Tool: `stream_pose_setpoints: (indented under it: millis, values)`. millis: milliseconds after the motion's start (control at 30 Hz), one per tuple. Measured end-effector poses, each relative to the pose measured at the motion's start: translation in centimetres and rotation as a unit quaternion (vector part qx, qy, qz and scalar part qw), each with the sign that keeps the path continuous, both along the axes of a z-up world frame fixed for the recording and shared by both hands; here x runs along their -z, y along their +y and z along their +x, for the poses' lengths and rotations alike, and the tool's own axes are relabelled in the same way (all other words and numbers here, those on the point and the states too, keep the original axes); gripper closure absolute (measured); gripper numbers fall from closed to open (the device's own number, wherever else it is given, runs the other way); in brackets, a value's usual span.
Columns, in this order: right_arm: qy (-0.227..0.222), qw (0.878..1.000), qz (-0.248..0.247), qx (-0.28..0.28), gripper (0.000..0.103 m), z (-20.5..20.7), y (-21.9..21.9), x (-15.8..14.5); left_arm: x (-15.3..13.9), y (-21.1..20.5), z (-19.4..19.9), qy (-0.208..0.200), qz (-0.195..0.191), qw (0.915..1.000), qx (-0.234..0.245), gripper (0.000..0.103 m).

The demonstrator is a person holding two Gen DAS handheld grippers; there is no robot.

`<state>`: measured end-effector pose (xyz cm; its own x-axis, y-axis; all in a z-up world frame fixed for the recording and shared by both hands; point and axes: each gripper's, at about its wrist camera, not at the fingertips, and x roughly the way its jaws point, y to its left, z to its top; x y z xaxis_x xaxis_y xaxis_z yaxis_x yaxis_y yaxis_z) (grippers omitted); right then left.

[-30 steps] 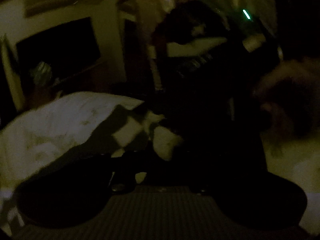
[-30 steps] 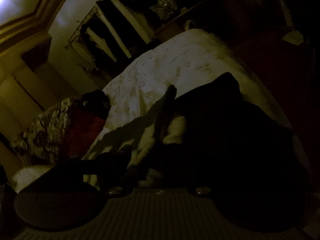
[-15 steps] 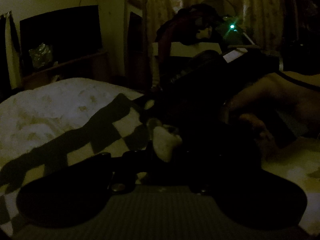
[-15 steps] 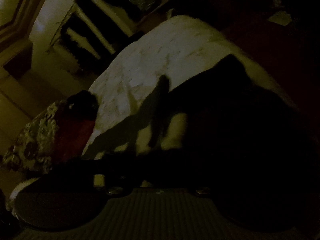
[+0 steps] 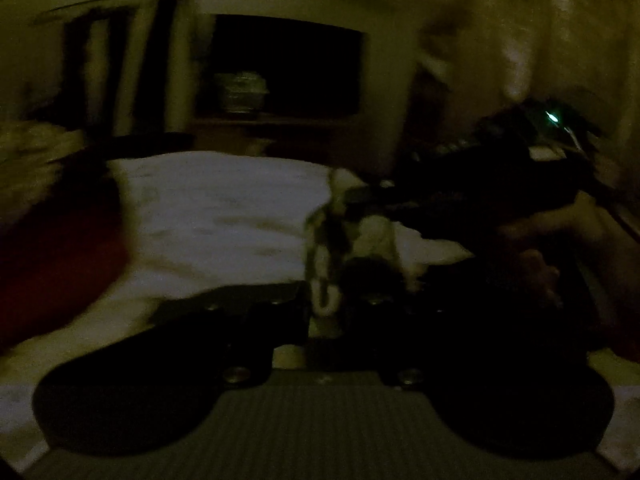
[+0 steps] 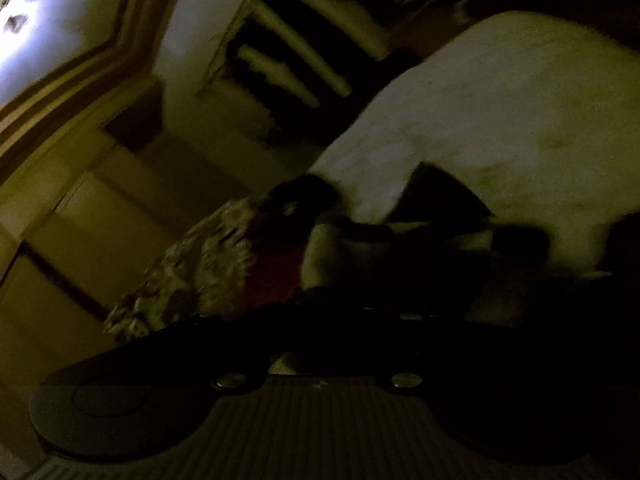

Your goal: Fold small clothes

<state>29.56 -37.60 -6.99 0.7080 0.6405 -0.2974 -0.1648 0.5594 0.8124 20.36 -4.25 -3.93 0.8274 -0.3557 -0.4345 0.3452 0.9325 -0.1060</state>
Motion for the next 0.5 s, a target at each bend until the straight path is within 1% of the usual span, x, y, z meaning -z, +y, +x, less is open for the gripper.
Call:
stream_pose_setpoints:
  millis: [67,100,133,167,233,267,300,333,367,400,433,467,500]
  values:
    - [0.001,1.000,-0.009,-0.023,0.077,2.0,4.1,-0.1,0.9,3.9,0.5,0.009,0.004,0.9981,-0.061,0.096]
    - [0.004,0.999,-0.015,-0.037,0.077,2.9,6.0,0.0,1.5,5.7,0.9,0.026,0.000,0.9961,-0.084,0.096]
    - [0.009,0.998,-0.027,-0.051,0.077,3.8,8.1,0.3,2.3,7.4,1.2,0.050,-0.018,0.9937,-0.099,0.096]
    - [0.011,0.997,-0.052,-0.060,0.077,4.6,10.0,0.6,3.5,9.0,1.6,0.084,-0.038,0.9900,-0.107,0.096]
    - [0.023,0.991,-0.112,-0.066,0.077,5.9,13.2,1.7,5.6,10.5,2.0,0.122,-0.053,0.9841,-0.118,0.096]
    - [0.030,0.989,-0.125,-0.066,0.077,6.3,14.5,2.6,6.3,11.1,1.9,0.132,-0.052,0.9819,-0.126,0.096]
    - [0.038,0.987,-0.134,-0.074,0.077,6.5,15.5,3.6,7.0,11.7,1.6,0.136,-0.052,0.9801,-0.135,0.094]
    - [0.042,0.987,-0.135,-0.081,0.077,6.5,16.3,4.4,7.4,12.3,1.3,0.135,-0.057,0.9789,-0.143,0.093]
    - [0.042,0.987,-0.123,-0.091,0.087,6.5,16.9,5.1,7.5,12.8,1.1,0.131,-0.065,0.9782,-0.147,0.088]
    - [0.041,0.988,-0.108,-0.102,0.099,6.5,17.5,5.5,7.4,13.3,0.9,0.128,-0.068,0.9780,-0.150,0.075]
    - [0.038,0.990,-0.085,-0.110,0.101,6.4,17.7,5.7,7.3,13.6,0.9,0.118,-0.065,0.9794,-0.150,0.066]
    - [0.034,0.992,-0.062,-0.108,0.101,6.4,17.7,5.7,7.2,13.5,1.1,0.109,-0.062,0.9813,-0.146,0.047]
    - [0.030,0.993,-0.050,-0.104,0.101,6.5,17.6,5.6,7.1,13.4,1.3,0.101,-0.061,0.9830,-0.140,0.041]
